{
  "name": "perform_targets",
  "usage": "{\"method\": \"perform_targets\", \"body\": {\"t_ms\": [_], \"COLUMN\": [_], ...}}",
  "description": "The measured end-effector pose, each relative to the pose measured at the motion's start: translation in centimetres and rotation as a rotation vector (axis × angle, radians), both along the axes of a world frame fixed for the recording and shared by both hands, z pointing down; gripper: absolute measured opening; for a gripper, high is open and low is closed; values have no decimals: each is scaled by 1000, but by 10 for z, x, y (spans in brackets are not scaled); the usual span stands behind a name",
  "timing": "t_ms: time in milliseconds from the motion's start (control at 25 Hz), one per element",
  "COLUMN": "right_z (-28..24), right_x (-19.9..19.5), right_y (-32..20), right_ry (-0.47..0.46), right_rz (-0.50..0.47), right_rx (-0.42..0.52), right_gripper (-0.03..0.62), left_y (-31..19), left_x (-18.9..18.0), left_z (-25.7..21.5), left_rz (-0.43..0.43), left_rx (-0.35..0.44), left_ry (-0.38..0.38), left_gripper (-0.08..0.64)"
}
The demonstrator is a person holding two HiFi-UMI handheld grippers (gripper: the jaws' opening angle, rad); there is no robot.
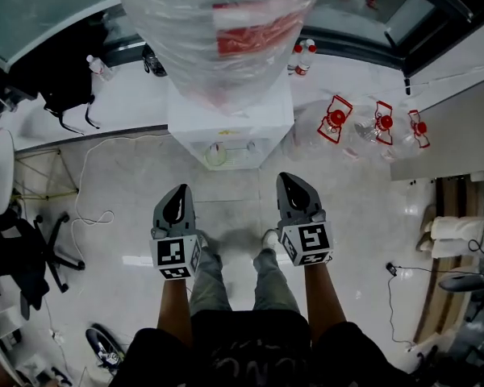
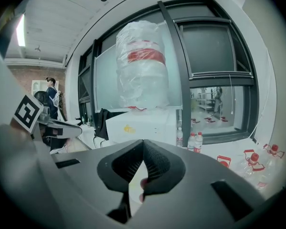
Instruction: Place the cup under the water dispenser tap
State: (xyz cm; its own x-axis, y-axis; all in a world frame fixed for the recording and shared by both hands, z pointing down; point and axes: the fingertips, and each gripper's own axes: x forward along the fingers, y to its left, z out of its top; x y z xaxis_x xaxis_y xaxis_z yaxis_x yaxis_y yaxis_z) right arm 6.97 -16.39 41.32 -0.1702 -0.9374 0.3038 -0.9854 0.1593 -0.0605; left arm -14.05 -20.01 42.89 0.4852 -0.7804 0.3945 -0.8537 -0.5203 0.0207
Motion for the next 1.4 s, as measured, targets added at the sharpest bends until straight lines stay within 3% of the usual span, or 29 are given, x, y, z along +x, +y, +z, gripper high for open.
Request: {"method": "perform_targets", "body": {"t_ms": [320, 640, 840, 1080, 1400], "right_z": [-39, -89, -110, -126, -153], "right_x": [-15, 0, 8, 16, 19], "right_y": [1, -2, 0, 4, -4], "right_ry": [9, -37, 10, -8, 27], "right_rz": [-32, 29, 33, 39, 18], "right_rx": [-8, 6, 12, 26, 64], "right_gripper": [14, 14, 14, 14, 14], "left_y": [8, 0, -6, -10, -18], "left_x": [-16, -23, -18, -8, -5], "left_z": [-42, -95, -115, -138, -165], "left_rz": [-15, -23, -16, 19, 3], "left_rx": [-6, 40, 68, 92, 126], "left_ry": [26, 81, 48, 54, 69], "left_gripper": [15, 15, 15, 15, 15]}}
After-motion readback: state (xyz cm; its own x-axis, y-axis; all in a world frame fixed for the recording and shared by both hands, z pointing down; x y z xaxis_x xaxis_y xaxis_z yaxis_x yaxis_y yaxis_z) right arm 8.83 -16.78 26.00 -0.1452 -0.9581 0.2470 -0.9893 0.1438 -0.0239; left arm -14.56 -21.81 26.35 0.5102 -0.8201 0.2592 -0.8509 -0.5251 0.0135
